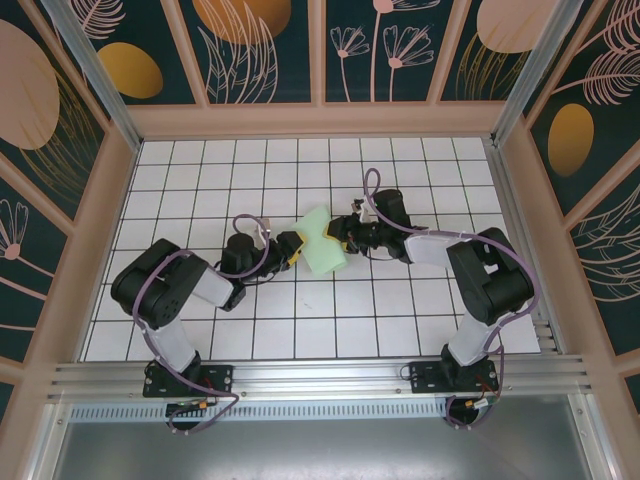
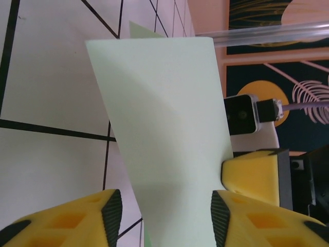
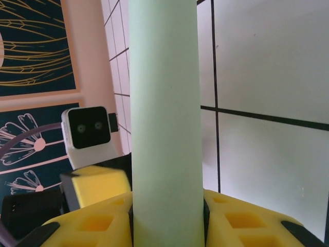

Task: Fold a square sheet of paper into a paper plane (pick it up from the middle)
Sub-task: First fold in half a square sheet of paper at the center of the table.

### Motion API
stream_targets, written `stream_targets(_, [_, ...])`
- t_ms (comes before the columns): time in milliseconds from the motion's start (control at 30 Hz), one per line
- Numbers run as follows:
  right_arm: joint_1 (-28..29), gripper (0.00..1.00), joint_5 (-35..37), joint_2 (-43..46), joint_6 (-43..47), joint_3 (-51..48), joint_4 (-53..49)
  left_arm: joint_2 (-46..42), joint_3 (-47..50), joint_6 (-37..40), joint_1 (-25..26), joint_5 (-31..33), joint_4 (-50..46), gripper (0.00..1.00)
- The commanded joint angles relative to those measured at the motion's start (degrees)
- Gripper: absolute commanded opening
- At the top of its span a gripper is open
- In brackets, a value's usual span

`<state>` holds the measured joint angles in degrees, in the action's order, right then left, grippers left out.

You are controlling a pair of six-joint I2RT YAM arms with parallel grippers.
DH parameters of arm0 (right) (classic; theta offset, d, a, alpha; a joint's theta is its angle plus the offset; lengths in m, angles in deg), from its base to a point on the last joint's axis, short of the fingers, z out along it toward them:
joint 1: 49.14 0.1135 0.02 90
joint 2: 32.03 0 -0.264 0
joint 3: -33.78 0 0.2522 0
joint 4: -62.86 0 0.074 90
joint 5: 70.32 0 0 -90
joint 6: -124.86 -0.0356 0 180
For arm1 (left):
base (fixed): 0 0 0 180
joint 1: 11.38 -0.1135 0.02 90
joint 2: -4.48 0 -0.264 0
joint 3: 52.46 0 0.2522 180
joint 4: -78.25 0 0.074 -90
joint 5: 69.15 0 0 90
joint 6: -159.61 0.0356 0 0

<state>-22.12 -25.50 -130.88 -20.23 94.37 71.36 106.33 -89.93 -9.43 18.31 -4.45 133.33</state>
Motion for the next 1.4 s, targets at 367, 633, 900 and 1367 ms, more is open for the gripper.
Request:
stream_targets(367, [-0.55, 0.35, -0.09, -2.84, 1.23, -1.39, 0.16, 2.35, -0.47, 0.47, 0.32, 0.34, 9.34, 0.14])
stream_targets(633, [0.04, 0.42, 6.64, -3.14, 9.46, 0.82, -11.22, 2.31, -2.50, 7.09, 0.37, -0.03, 1.53, 0.00])
stream_targets(900, [0.57, 0.58, 13.00, -0.14, 16.86, 3.16, -21.07, 2.69, -5.41, 10.08, 0.37, -1.67, -4.59, 0.00])
stream_targets(1367, [-0.31, 0.70, 16.69, 6.79, 24.73, 2.54, -27.91, 5.65, -11.85, 11.94, 3.29, -1.62, -11.65, 0.00])
